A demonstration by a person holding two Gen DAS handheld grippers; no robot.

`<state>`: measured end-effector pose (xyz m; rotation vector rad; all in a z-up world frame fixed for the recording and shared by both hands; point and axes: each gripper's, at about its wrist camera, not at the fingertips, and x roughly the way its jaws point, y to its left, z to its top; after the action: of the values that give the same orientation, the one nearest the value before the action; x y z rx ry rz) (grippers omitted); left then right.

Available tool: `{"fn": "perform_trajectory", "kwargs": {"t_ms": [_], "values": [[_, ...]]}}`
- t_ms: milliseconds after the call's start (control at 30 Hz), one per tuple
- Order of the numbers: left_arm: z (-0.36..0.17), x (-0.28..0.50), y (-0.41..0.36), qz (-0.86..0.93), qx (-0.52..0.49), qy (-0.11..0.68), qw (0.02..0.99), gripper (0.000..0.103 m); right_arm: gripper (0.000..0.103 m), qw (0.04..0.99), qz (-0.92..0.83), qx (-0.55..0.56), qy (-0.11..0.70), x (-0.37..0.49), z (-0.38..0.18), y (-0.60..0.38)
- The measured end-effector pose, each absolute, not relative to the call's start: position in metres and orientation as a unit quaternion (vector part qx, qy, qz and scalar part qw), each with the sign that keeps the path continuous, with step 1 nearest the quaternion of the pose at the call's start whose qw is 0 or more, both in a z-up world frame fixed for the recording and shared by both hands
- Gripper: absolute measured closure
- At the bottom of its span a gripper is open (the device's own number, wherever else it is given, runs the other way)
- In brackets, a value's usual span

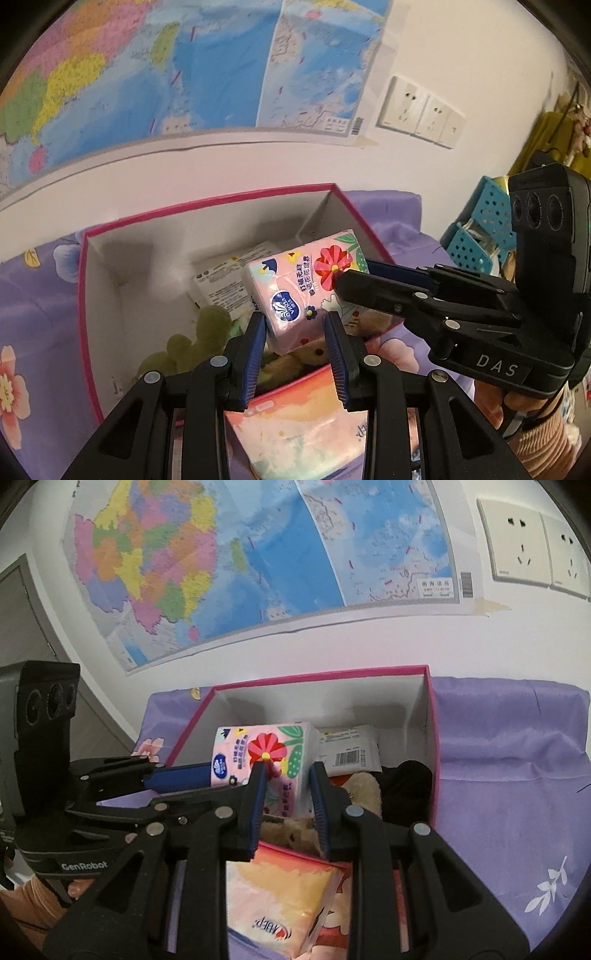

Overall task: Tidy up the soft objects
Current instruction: 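Carry the tissue pack into the pink box and open the left gripper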

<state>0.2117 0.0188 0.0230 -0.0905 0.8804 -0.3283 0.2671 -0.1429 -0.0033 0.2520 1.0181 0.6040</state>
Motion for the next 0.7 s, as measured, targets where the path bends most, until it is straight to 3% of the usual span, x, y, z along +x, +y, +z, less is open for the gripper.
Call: {"fn": "perform_trajectory", "kwargs": {"t_ms": [233,700], "values": [[0.019,0.219,0.021,-0.144,-0.052,0.438,0.886,0.071,0.075,0.820,0.263,0.123,0.494,0.284,-0.021,-0.138],[0.036,0.182,0.033,-0.156,-0.046,0.378,0.911,0.069,0.072,0.827,0.262,0.133,0.479,0.262,-0.011,-0.156]]}}
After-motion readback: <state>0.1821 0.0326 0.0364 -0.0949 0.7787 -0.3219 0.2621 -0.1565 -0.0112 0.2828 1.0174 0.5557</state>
